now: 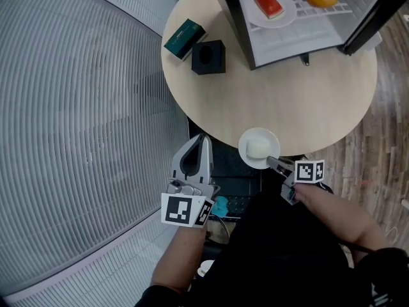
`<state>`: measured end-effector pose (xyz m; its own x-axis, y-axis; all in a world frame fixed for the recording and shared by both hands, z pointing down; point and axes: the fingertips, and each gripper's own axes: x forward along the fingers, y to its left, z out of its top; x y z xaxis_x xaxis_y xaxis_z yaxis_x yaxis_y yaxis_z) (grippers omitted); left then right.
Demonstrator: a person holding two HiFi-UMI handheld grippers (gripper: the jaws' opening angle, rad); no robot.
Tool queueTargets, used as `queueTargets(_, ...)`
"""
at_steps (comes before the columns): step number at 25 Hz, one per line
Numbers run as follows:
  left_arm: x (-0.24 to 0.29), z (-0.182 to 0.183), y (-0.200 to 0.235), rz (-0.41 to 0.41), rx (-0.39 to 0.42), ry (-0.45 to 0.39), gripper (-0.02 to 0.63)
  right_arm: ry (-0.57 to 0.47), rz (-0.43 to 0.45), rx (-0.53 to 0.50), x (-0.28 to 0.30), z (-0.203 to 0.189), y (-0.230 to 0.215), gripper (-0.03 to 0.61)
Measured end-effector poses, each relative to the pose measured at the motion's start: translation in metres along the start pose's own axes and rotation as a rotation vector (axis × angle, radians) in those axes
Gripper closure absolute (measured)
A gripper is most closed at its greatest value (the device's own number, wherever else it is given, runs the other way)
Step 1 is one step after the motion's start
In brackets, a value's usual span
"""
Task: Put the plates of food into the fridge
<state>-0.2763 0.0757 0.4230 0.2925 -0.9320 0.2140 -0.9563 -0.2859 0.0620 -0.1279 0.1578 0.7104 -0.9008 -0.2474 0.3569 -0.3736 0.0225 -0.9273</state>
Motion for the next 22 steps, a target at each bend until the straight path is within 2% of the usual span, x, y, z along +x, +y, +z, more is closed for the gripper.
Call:
queueTargets(9, -0.002, 0.012, 0.003, -0.013, 0.001, -0.028, 0.611, -0.092, 0.059, 0.048, -0.012, 0.022, 0.022, 0.557)
queueTargets(12, 0.001, 0.018, 0.000, -0.024, -0.001, -0.043, 0.611, -0.119, 0.020, 0.047, -0.025, 0.034, 0.023, 0.557)
queueTargets(15, 0.003, 0.025, -0.005, -0.040, -0.001, -0.064, 0.611, -0.162, 0.027, 0.057, -0.035, 0.050, 0.031, 0.557)
queueTargets(19, 0.006, 0.037, -0.010, -0.058, -0.007, -0.096, 0.611, -0.203, -0.075, 0.020, -0.060, 0.072, 0.031, 0.557)
queueTargets(20, 0.008, 0.040, -0.013, -0.066, -0.008, -0.101, 0.611, -0.220, -0.047, 0.013, -0.063, 0.078, 0.040, 0.557)
queueTargets(22, 0.014, 0.043, -0.019, -0.084, -0.014, -0.115, 0.611, -0.266, 0.122, 0.017, -0.065, 0.095, 0.074, 0.557)
